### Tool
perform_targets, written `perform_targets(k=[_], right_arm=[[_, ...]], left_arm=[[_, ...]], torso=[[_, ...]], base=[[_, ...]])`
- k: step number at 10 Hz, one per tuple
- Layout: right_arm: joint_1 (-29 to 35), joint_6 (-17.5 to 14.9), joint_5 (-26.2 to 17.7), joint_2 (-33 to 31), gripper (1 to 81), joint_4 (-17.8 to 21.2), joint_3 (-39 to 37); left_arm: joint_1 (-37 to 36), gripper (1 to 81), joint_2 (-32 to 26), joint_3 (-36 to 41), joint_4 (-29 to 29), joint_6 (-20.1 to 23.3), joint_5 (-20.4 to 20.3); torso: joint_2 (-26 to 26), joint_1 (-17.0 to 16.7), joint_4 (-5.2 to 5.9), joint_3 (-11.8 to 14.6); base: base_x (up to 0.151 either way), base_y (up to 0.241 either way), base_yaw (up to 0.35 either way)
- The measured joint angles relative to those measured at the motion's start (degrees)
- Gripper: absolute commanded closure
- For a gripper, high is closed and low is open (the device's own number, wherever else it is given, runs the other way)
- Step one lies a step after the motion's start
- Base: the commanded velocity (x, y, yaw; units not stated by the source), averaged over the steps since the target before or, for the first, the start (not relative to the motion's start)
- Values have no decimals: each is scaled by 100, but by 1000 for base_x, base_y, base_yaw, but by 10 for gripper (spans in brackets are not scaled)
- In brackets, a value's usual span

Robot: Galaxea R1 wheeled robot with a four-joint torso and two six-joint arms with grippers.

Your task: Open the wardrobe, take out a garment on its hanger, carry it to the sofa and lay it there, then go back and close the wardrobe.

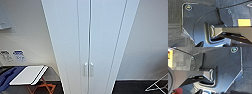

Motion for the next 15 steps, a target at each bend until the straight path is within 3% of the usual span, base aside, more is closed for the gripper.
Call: perform_targets(k=[6,11,13,15], right_arm=[[0,0,2,16,10,-2,-2],[30,2,10,-35,10,5,28],[143,2,7,-245,10,11,251],[372,6,7,-625,10,16,965]], left_arm=[[0,10,2,2,0,0,0],[2,10,-2,44,2,0,1],[-30,10,-149,324,2,-20,12],[-124,10,-505,794,0,-44,15]], torso=[[0,2,0,0],[2,5,0,0],[2,5,0,0],[2,5,0,0]], base=[[85,0,0],[0,0,0],[0,0,0],[0,0,0]])
